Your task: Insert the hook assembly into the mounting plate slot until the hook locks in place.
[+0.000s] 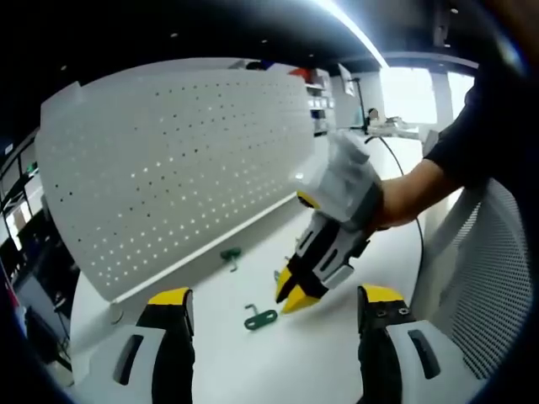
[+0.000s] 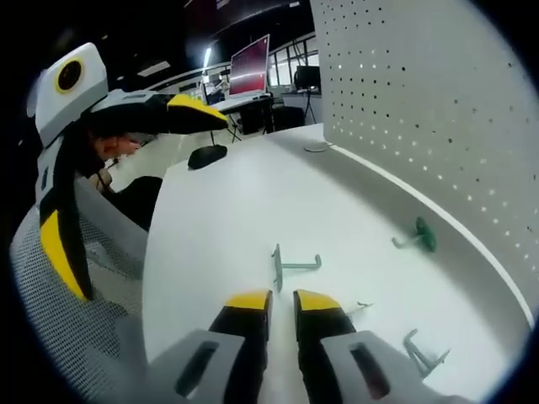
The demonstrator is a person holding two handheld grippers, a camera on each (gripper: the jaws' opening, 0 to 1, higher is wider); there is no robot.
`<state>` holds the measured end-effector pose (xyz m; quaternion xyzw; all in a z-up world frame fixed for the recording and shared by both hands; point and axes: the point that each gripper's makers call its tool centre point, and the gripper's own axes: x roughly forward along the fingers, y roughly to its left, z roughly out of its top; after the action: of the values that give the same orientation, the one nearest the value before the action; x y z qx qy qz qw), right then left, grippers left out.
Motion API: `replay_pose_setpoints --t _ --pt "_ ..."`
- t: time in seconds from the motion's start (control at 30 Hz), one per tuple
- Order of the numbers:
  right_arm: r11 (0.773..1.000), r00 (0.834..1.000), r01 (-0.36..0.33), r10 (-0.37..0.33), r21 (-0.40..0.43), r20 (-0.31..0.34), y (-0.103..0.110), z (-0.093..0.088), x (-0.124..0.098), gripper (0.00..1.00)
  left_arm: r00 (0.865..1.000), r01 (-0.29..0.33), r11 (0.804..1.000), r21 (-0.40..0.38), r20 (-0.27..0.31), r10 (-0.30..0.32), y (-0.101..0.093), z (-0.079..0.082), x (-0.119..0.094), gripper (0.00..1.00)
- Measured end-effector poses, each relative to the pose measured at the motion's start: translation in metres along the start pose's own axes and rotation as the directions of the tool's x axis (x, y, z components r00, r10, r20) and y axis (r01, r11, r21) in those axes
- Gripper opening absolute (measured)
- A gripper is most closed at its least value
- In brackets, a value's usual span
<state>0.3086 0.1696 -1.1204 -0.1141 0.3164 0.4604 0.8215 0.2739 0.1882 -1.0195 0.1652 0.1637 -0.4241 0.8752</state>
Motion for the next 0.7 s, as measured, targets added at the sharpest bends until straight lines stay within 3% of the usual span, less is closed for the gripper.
replay_pose_setpoints --t 0.7 --pt "0.999 1.000 -0.014 0.014 -0.033 0.009 0.002 0.001 0.013 0.02 1.000 -0.003 1.000 -0.010 -0.011 0.003 0.001 -0.003 0.000 0.81"
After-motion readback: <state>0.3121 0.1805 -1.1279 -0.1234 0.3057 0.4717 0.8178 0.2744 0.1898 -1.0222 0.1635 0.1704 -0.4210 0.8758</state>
